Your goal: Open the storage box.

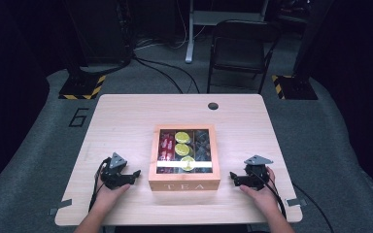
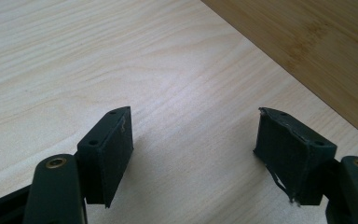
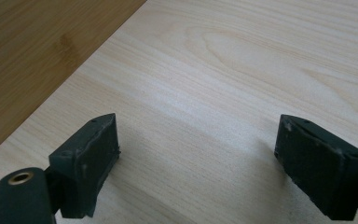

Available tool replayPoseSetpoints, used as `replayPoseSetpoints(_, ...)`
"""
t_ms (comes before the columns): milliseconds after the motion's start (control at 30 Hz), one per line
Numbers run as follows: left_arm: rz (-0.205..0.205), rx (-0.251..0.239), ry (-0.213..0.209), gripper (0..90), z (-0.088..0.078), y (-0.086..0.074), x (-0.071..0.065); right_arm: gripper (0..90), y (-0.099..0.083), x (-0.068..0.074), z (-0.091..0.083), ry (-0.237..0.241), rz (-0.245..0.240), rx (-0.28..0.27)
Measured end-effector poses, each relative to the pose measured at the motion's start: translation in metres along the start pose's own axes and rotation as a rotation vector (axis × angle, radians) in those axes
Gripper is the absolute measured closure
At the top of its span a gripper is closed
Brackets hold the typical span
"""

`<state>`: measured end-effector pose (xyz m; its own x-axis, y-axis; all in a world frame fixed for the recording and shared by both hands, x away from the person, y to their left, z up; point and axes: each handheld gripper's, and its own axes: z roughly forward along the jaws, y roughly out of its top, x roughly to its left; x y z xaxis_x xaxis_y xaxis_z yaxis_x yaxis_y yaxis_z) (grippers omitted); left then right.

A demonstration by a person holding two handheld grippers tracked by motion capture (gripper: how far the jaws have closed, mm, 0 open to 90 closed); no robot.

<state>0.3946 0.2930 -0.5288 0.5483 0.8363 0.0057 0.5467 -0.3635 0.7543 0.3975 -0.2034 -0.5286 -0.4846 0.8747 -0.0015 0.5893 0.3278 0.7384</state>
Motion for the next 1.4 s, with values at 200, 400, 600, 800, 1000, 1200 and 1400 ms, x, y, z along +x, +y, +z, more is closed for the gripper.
replayPoseSetpoints(200, -0.005, 0.003, 0.007, 23.8, 0.002, 0.002, -0.001, 14.5, -0.001, 0.000, -0.001, 0.014, -0.012, -0.004)
replayPoseSetpoints(400, -0.010, 0.006, 0.004, 23.8, 0.002, 0.001, -0.002, 14.8, -0.001, 0.000, -0.002, 0.014, -0.014, -0.005)
replayPoseSetpoints(600, -0.014, -0.002, 0.010, 23.9, 0.001, 0.000, -0.003, 16.1, -0.002, 0.001, -0.002, 0.009, -0.009, -0.008)
replayPoseSetpoints(800, -0.015, -0.001, 0.012, 23.9, 0.000, 0.000, -0.003, 19.1, -0.002, 0.001, -0.003, 0.016, -0.010, -0.004)
replayPoseSetpoints(1000, -0.017, -0.004, 0.011, 24.0, 0.001, 0.000, -0.002, 22.1, -0.002, 0.002, -0.003, 0.014, -0.014, -0.013)
replayPoseSetpoints(1200, -0.044, 0.003, -0.010, 27.2, -0.003, 0.001, 0.000, 33.9, 0.001, 0.002, -0.008, 0.037, -0.027, 0.018)
replayPoseSetpoints(1400, -0.069, -0.016, -0.015, 27.6, -0.009, 0.005, -0.002, 38.8, 0.003, 0.004, -0.015, 0.022, -0.037, 0.020)
